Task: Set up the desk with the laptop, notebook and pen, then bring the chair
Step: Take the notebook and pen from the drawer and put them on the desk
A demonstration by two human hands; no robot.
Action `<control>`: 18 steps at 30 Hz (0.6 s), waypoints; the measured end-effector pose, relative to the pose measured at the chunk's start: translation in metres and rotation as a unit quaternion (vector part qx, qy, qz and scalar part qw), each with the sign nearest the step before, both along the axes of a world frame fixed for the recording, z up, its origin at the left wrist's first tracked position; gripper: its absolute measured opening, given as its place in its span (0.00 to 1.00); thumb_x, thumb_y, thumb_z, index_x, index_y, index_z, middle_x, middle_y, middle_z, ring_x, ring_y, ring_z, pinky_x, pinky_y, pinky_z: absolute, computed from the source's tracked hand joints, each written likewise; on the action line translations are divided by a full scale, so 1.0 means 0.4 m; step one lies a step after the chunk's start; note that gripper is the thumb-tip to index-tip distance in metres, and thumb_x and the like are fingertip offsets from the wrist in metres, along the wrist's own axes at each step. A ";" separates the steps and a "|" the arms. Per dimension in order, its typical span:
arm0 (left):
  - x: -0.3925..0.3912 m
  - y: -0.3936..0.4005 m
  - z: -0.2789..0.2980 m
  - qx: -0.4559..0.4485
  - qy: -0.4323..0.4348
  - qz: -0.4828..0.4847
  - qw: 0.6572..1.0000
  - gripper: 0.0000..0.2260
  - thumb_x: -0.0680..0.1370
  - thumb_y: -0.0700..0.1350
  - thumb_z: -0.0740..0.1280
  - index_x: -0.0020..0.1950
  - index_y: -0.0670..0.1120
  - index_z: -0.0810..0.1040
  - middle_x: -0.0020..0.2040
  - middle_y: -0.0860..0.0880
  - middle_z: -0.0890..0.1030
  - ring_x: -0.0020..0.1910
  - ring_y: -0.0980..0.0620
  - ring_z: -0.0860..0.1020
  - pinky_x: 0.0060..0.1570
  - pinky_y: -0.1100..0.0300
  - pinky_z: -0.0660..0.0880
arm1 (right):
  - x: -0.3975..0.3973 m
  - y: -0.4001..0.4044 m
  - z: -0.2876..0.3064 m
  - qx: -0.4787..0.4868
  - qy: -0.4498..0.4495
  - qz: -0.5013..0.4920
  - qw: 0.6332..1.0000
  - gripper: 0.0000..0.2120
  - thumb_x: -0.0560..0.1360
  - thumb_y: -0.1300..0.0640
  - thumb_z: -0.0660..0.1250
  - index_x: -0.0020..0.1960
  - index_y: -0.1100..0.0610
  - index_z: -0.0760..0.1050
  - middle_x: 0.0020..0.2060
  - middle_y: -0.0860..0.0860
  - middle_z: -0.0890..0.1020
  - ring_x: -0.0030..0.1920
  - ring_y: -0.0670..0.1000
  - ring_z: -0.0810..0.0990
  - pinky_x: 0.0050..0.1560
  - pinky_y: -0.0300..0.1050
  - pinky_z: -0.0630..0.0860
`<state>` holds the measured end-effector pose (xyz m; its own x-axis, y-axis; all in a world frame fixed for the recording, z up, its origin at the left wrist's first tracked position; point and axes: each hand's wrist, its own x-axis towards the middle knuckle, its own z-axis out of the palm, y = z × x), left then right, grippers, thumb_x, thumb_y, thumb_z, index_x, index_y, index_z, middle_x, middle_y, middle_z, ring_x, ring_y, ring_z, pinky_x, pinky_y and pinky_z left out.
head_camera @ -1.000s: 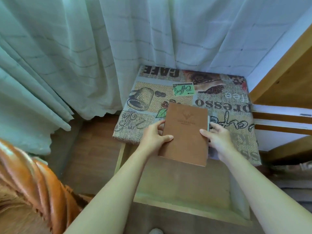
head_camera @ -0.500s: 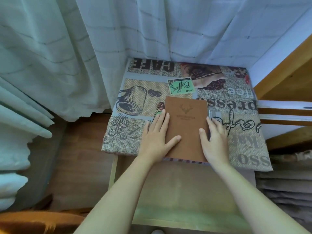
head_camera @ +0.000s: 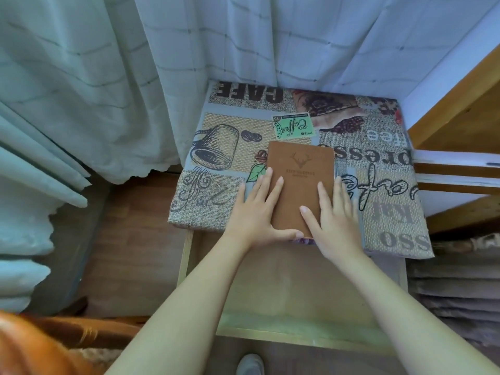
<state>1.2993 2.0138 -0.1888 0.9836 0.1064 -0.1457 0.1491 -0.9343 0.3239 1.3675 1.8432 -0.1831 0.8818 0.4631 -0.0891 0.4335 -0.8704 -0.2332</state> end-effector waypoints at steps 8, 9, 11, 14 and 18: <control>-0.169 -0.125 -0.028 -0.013 -0.094 0.082 0.992 0.36 0.76 0.66 0.53 0.78 0.46 0.52 0.79 0.49 0.48 0.77 0.51 0.47 0.73 0.49 0.48 | -0.110 -0.020 0.007 -0.034 -0.068 0.166 0.983 0.27 0.79 0.46 0.48 0.71 0.60 0.65 0.73 0.61 0.62 0.73 0.59 0.61 0.71 0.57 0.59; -0.207 -0.142 -0.032 -0.019 -0.096 0.085 0.992 0.36 0.76 0.65 0.54 0.78 0.47 0.51 0.79 0.50 0.47 0.77 0.52 0.45 0.74 0.50 0.46 | -0.126 -0.027 0.002 -0.035 -0.065 0.180 0.981 0.27 0.79 0.46 0.48 0.72 0.60 0.64 0.74 0.60 0.61 0.73 0.59 0.61 0.71 0.56 0.58; -0.291 -0.175 -0.051 -0.023 -0.078 0.080 0.993 0.39 0.75 0.67 0.56 0.78 0.48 0.48 0.79 0.52 0.45 0.77 0.54 0.42 0.75 0.51 0.41 | -0.155 -0.039 -0.009 -0.043 -0.067 0.201 0.976 0.29 0.79 0.45 0.48 0.74 0.60 0.60 0.74 0.60 0.60 0.74 0.59 0.59 0.72 0.55 0.56; -0.402 -0.210 -0.096 0.009 -0.012 0.029 0.999 0.44 0.71 0.73 0.55 0.78 0.49 0.44 0.79 0.54 0.42 0.76 0.56 0.40 0.74 0.46 0.43 | -0.187 -0.052 -0.026 -0.056 -0.073 0.210 0.973 0.30 0.79 0.44 0.51 0.76 0.60 0.54 0.76 0.60 0.55 0.75 0.59 0.53 0.74 0.57 0.51; -0.436 -0.223 -0.140 0.043 0.035 0.004 0.998 0.49 0.68 0.77 0.54 0.78 0.50 0.44 0.78 0.55 0.41 0.76 0.57 0.39 0.74 0.46 0.44 | -0.200 -0.049 -0.032 -0.064 -0.078 0.204 0.974 0.33 0.78 0.43 0.52 0.76 0.61 0.51 0.76 0.61 0.52 0.76 0.61 0.51 0.73 0.59 0.50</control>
<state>1.1250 1.9245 -0.2446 0.9704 0.1292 -0.2039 0.1760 -0.9568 0.2315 1.2875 1.8237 -0.1960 0.6339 0.7719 -0.0489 0.7711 -0.6356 -0.0370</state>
